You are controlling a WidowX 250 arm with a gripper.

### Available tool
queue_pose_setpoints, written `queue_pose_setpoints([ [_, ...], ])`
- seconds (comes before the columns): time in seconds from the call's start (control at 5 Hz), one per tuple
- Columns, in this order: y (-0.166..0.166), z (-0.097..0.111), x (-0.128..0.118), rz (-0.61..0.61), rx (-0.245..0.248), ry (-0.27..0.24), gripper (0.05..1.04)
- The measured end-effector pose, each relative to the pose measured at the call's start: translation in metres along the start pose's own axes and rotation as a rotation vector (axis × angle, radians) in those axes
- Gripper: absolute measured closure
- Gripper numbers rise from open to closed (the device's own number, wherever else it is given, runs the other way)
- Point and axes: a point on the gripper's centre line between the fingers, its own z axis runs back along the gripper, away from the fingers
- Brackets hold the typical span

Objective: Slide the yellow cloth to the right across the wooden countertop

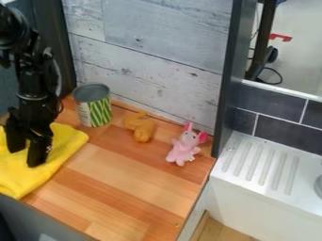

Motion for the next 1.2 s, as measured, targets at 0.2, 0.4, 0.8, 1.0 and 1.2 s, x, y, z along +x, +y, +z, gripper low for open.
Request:
queue_pose_setpoints([
  [0.2,-0.015,0.004,0.006,-0.059,-0.021,-0.002,0.083],
  [0.4,-0.060,0.012,0.012,-0.143,-0.062,0.038,0.083],
  [0.8,-0.152,0.034,0.032,-0.302,-0.103,-0.032,0.083],
  [1.0,-0.193,0.043,0.037,-0.381,-0.117,-0.038,0.083],
  [1.2,-0.208,0.044,0.031,-0.399,-0.129,0.002,0.083],
])
